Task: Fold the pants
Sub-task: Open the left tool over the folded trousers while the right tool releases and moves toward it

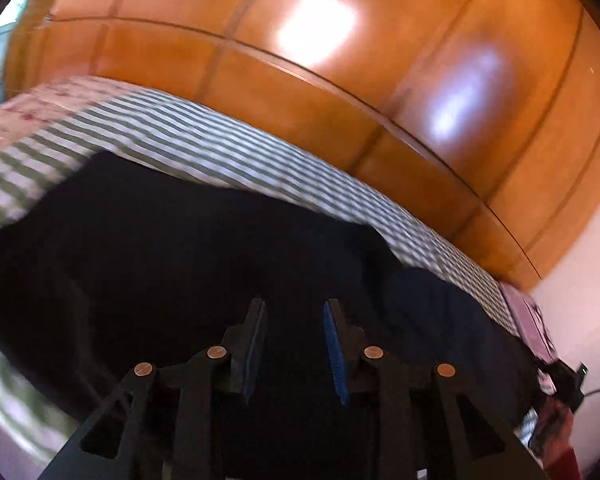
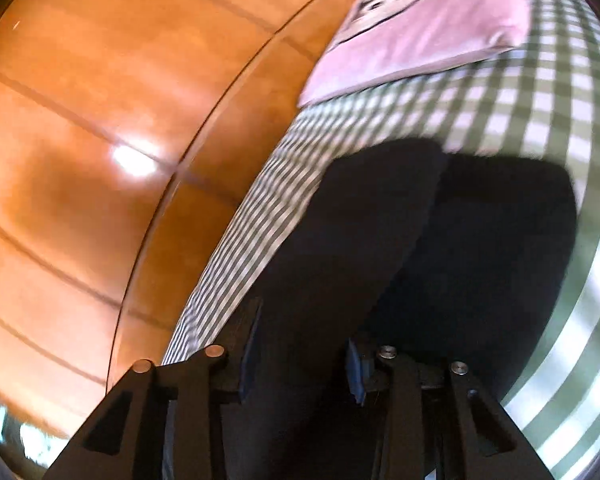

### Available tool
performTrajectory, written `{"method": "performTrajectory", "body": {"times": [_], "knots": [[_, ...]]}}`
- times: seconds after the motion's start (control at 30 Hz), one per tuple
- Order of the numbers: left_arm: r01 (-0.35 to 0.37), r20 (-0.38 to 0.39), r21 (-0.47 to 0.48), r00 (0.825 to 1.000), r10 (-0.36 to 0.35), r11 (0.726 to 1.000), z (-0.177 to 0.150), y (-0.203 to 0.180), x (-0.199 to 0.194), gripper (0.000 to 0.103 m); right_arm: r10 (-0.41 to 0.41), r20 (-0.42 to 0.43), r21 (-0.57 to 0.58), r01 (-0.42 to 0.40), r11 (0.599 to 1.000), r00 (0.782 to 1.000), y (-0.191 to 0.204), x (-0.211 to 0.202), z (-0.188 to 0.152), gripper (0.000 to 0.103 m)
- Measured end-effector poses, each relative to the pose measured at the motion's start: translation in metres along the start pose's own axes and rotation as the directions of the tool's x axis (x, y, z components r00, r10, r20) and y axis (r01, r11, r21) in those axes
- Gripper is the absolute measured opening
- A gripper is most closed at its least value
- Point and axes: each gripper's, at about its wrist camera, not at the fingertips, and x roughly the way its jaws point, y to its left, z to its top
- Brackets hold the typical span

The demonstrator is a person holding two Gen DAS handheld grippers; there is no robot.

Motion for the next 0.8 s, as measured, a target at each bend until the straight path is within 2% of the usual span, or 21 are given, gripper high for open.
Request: {"method": "performTrajectory", "body": {"times": [0.03,0.1,0.23,0.33,0.43,0.53,0.57,0.6,0.67,0.7,0.77,0.8], "knots": [[0.012,-0.009,0.005,1.0,-0.012,1.0,-0.003,-0.006,0.007,0.03,0.0,-0.004,0.006,0.0,1.0,1.0,-0.002,0.0,0.003,0.018],[0.032,-0.021,0.011,0.999,-0.032,0.999,-0.01,-0.016,0.015,0.03,-0.006,-0.009,0.006,0.006,1.0,1.0,-0.004,-0.005,0.007,0.011],[0.058,-0.052,0.07,0.997,-0.054,0.996,-0.023,-0.032,0.012,0.03,0.031,0.05,-0.089,-0.027,0.996,0.998,0.014,-0.045,0.005,0.01],[0.06,-0.066,0.103,0.996,-0.054,0.993,-0.029,-0.034,0.008,0.03,-0.002,0.072,-0.135,0.011,0.991,0.997,0.015,-0.066,0.003,0.01],[0.07,-0.076,0.079,0.995,-0.064,0.994,-0.028,-0.031,0.006,0.03,-0.059,0.052,-0.107,0.064,0.992,0.997,0.0,-0.065,0.004,0.01],[0.071,-0.079,0.074,0.995,-0.065,0.995,-0.027,-0.029,0.007,0.03,-0.133,0.024,-0.021,0.133,0.991,0.991,-0.03,-0.06,0.002,0.01],[0.071,-0.088,0.078,0.994,-0.064,0.994,-0.027,-0.029,0.008,0.03,-0.147,0.02,0.001,0.147,0.989,0.989,-0.041,-0.058,0.004,0.009],[0.072,-0.099,0.084,0.993,-0.064,0.994,-0.028,-0.03,0.01,0.03,-0.126,0.018,0.031,0.126,0.992,0.992,-0.048,-0.052,0.006,0.006],[0.066,-0.107,0.102,0.993,-0.055,0.993,-0.029,-0.032,0.013,0.03,-0.11,0.019,0.046,0.109,0.993,0.994,-0.047,-0.058,0.008,0.007],[0.065,-0.105,0.11,0.993,-0.053,0.992,-0.029,-0.033,0.012,0.03,-0.101,0.023,0.043,0.1,0.994,0.995,-0.045,-0.06,0.009,0.011],[0.075,-0.11,0.108,0.992,-0.064,0.991,-0.03,-0.033,0.012,0.031,-0.068,0.045,0.062,0.065,0.996,0.997,-0.039,-0.066,0.009,0.021],[0.082,-0.112,0.105,0.991,-0.07,0.991,-0.03,-0.034,0.013,0.031,-0.048,0.055,0.076,0.044,0.996,0.997,-0.036,-0.065,0.011,0.035]]}}
